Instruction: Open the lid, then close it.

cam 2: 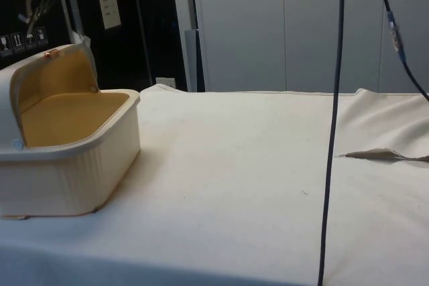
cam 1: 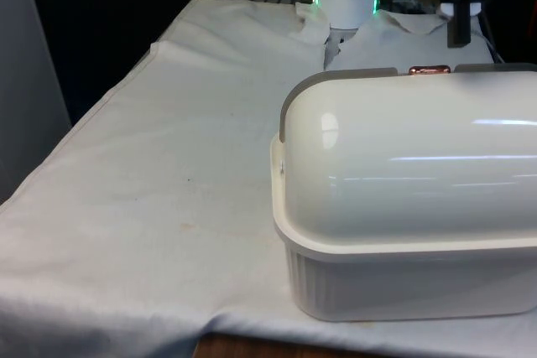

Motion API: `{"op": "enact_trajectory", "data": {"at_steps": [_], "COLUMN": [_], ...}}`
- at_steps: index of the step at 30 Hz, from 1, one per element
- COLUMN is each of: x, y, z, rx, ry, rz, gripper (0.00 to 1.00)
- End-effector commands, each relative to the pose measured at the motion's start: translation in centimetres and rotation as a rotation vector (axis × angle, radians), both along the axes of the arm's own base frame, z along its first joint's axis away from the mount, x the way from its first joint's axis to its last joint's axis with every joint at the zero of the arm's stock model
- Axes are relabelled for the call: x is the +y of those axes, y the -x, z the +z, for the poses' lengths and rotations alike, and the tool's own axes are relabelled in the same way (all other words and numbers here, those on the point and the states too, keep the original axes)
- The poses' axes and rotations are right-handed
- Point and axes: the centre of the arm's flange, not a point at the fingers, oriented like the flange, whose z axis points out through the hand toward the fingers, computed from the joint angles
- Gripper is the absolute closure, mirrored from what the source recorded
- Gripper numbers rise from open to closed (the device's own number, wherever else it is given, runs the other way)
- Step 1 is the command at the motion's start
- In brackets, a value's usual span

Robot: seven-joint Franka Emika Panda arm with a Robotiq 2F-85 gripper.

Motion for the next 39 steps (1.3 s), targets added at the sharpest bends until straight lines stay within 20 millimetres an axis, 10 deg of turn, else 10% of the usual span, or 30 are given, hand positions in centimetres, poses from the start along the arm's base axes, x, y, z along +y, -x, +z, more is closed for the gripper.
{"op": "enact_trajectory", "data": {"at_steps": [1, 39], "x": [0.2, -0.3], "y": [0.0, 0.4], "z": [-0.3, -3.1], "rx": [0.009, 0.167], "ry": [-0.009, 0.002], "rz": [0.002, -0.005], "gripper": [1.0, 1.0]}}
